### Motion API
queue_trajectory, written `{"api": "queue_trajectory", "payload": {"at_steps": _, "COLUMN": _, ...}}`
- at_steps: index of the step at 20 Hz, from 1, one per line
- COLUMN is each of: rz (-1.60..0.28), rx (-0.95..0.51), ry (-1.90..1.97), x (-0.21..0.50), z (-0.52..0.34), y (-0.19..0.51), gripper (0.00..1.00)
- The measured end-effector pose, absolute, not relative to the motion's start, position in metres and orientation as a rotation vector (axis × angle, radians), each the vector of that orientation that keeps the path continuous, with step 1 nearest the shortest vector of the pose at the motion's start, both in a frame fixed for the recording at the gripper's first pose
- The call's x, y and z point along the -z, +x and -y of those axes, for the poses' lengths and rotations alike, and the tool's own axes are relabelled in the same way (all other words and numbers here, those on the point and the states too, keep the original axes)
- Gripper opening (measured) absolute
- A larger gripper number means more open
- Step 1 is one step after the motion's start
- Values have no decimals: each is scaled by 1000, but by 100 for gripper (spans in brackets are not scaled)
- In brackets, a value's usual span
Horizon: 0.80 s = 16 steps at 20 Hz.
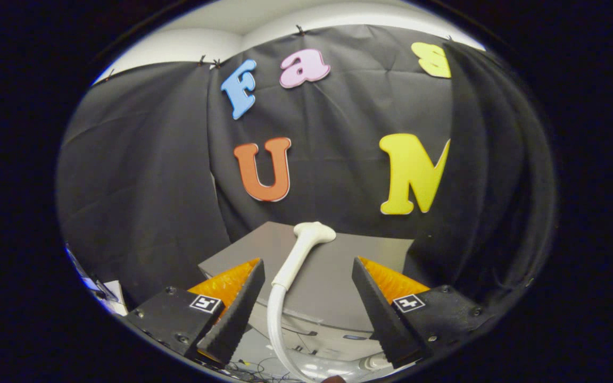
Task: Iron the clothes twice with a garment steamer, once on the left side and once on the right side.
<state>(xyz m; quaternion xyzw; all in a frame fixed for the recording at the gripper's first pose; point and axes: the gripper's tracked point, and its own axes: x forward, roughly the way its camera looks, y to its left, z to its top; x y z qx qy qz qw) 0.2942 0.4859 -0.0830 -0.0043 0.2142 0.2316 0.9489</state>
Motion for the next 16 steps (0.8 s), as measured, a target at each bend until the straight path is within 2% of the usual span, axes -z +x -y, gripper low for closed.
{"api": "queue_trajectory", "payload": {"at_steps": 8, "rz": -609, "rx": -421, "ry": -55, "x": 149, "z": -563, "y": 396, "gripper": 100}}
{"api": "queue_trajectory", "payload": {"at_steps": 12, "rz": -687, "rx": -373, "ry": -85, "x": 184, "z": -581, "y": 418, "gripper": 90}}
{"api": "queue_trajectory", "payload": {"at_steps": 15, "rz": -701, "rx": -320, "ry": -101, "x": 198, "z": -579, "y": 424, "gripper": 87}}
{"api": "queue_trajectory", "payload": {"at_steps": 16, "rz": -712, "rx": -298, "ry": -108, "x": 202, "z": -577, "y": 425, "gripper": 81}}
